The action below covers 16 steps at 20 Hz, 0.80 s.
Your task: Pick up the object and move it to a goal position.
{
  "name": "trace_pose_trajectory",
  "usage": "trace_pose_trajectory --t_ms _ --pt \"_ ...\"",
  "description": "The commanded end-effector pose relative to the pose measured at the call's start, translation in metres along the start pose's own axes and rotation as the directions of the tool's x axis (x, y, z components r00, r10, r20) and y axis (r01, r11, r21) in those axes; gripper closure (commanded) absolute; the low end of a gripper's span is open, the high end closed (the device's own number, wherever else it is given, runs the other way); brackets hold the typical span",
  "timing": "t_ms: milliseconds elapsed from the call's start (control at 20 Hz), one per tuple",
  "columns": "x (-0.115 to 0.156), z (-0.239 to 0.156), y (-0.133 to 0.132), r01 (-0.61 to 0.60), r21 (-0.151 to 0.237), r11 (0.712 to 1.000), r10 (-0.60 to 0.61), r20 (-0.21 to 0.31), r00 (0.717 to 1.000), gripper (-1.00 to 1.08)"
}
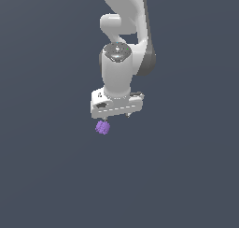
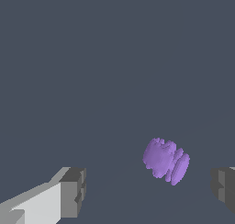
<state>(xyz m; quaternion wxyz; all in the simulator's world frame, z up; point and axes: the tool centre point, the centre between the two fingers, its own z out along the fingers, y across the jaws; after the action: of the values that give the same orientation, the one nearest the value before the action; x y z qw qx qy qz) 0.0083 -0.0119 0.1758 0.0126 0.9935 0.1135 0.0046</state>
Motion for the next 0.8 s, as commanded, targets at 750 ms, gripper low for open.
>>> trace_pose_trajectory --t_ms 750 --pt "-0.016 0.033 0.028 0.396 0.005 0.918 -0.396 0.006 0.918 -0.92"
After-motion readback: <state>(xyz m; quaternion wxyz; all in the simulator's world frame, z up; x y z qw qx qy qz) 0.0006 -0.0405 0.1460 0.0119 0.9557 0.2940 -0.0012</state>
